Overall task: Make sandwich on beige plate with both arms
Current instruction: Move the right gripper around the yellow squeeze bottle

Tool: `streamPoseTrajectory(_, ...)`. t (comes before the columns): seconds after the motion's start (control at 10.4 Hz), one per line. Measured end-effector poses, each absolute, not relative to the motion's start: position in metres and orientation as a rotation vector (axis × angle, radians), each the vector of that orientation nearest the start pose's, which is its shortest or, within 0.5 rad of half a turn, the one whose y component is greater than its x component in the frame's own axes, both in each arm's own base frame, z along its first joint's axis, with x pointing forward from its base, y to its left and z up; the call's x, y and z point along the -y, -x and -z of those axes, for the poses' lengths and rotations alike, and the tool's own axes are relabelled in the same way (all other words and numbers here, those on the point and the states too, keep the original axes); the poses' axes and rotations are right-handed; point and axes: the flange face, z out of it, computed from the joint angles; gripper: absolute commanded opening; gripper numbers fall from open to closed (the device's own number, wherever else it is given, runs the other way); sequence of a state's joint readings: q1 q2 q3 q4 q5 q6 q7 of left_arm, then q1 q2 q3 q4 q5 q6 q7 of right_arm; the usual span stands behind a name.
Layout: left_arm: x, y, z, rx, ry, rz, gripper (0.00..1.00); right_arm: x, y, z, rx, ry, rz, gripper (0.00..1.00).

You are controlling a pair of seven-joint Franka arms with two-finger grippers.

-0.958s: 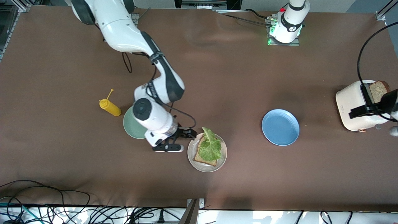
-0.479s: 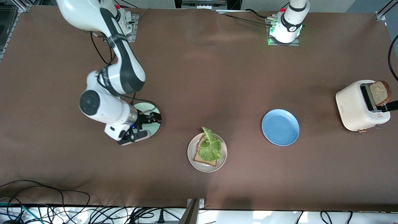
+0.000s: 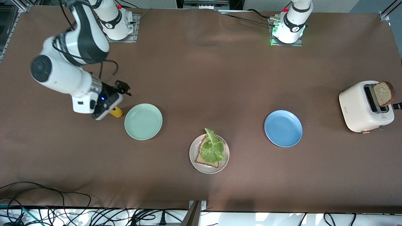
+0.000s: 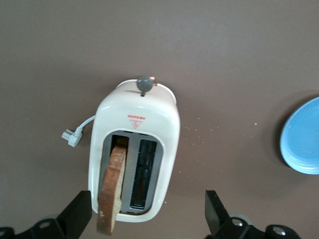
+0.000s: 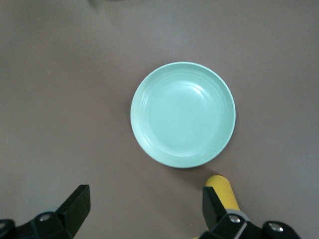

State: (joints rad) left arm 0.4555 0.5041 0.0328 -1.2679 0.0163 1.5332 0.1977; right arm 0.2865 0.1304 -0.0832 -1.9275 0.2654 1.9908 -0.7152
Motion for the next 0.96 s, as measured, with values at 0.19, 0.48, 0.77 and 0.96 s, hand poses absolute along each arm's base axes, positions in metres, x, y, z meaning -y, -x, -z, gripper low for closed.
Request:
streamPoseTrajectory(0.19, -0.334, -0.589, -0.416, 0.454, 3.069, -0.497, 0.95, -0.092, -0.557, -0.428, 1.369, 2.548, 0.019, 1.0)
streamPoseTrajectory(0.48, -0.339, -0.576, -0.38, 0.457, 3.047, -0.621, 0.92, -0.028, -0.559, -0.413, 1.659, 2.357, 0.061, 1.0)
streamPoseTrajectory(0.77, -0.342, -0.564, -0.36, 0.471, 3.05, -0.693, 0.83, 0.017, -0.563, -0.38, 1.819, 2.126, 0.157, 1.0)
streamPoseTrajectory(0.96, -0.342, -0.559, -0.352, 0.476, 3.05, -0.73, 0.25, 0.036, -0.565, -0.335, 1.851, 1.958, 0.255, 1.0)
